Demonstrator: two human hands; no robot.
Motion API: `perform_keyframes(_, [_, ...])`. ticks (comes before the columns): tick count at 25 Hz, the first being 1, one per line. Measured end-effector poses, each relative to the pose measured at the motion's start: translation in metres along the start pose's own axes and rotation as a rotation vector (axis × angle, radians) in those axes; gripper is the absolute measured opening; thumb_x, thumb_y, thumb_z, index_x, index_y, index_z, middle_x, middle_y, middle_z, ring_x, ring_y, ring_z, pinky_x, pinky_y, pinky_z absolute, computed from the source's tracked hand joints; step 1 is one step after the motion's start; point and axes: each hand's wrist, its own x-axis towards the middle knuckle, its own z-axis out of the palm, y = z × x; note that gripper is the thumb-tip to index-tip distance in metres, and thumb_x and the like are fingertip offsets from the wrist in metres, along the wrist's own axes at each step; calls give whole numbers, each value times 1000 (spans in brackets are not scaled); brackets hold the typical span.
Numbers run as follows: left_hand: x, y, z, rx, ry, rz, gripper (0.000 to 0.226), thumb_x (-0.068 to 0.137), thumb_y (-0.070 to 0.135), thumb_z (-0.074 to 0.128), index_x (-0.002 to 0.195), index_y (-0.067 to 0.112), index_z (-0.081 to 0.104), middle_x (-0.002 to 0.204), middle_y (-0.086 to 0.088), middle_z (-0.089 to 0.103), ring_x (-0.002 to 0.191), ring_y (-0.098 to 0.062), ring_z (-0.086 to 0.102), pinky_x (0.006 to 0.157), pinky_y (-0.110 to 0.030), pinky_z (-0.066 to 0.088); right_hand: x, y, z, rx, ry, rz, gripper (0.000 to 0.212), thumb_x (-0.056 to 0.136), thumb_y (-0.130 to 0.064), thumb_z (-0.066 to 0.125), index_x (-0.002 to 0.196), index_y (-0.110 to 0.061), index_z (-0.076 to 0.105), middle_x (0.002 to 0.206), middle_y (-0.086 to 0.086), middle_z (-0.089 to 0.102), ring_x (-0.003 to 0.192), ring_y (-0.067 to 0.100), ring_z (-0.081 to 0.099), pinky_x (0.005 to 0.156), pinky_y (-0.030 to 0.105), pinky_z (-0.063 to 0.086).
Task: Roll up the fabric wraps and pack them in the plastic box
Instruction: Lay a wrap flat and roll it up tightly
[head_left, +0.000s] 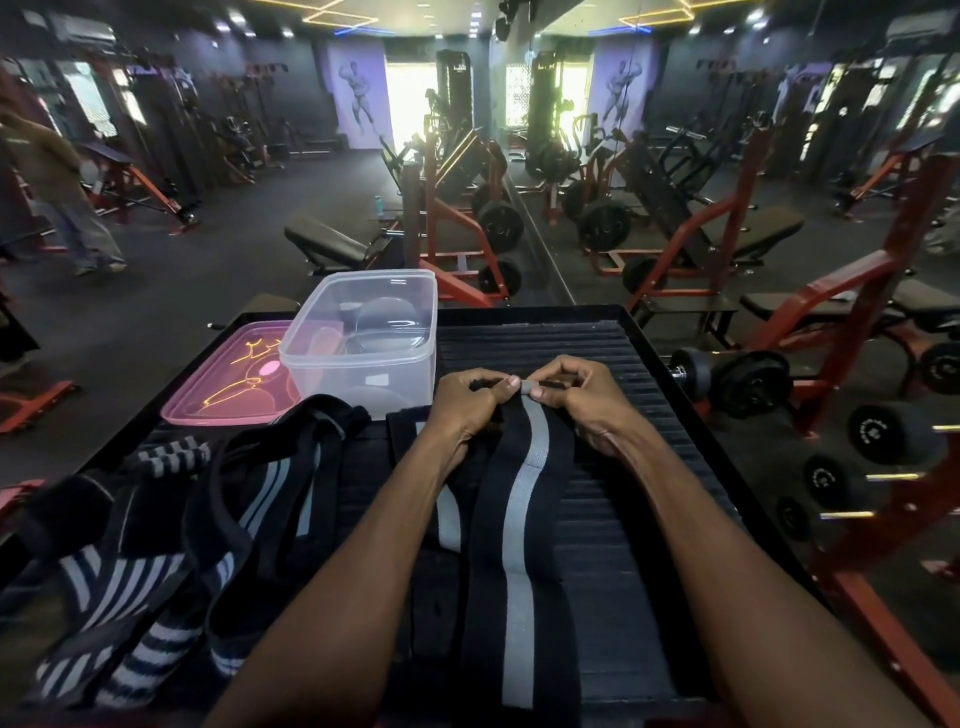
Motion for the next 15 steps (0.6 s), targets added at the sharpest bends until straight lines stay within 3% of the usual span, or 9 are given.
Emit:
perform_keyframes(2, [4, -3, -2, 61, 39, 82, 10, 80, 13, 81, 80, 23, 78, 88, 1, 76, 87, -13, 70, 76, -20, 53, 0, -1, 0, 58, -28, 70, 4, 86, 2, 71, 87, -1, 70, 87, 15, 71, 80, 22, 69, 79, 36, 58])
perform_keyframes(4, [2, -2, -2, 89, 66, 108, 18, 78, 10, 81, 75, 27, 77, 87, 5, 76, 91, -11, 69, 84, -20, 52, 1, -1, 0, 65, -42, 130, 8, 91, -7, 70, 83, -5, 71, 82, 14, 70, 75, 23, 67, 73, 37, 56])
perform_keyframes(7, [0, 0, -1, 70, 32, 88, 14, 80, 6, 79, 81, 20, 78, 85, 4, 74, 81, -7, 67, 71, -14, 49, 4, 4, -2, -61, 3, 39, 15, 88, -5, 72, 74, -12, 74, 85, 18, 71, 80, 29, 65, 79, 44, 55])
perform_keyframes(10, [-2, 0, 1, -13, -9, -25, 8, 82, 20, 80, 85, 13, 77, 81, -3, 74, 61, -8, 65, 50, -18, 46, 2, 1, -4, -65, -6, -19, 14, 85, 4, 72, 77, -9, 73, 89, 15, 74, 88, 26, 69, 89, 40, 57])
perform_keyframes(12, [1, -3, 0, 50, 28, 11, 6, 81, 22, 81, 84, 17, 78, 87, -1, 75, 76, -9, 68, 63, -17, 49, 1, -1, -3, -28, -36, -16, 11, 84, 5, 73, 82, -6, 72, 90, 15, 72, 90, 27, 68, 90, 40, 56])
perform_keyframes(15, [4, -5, 0, 86, 63, 96, 15, 79, 12, 81, 79, 26, 77, 92, 4, 75, 92, -10, 68, 84, -20, 52, 0, -1, -3, 82, -107, 143, 6, 91, -8, 69, 92, -3, 71, 87, 12, 72, 83, 22, 69, 76, 37, 57])
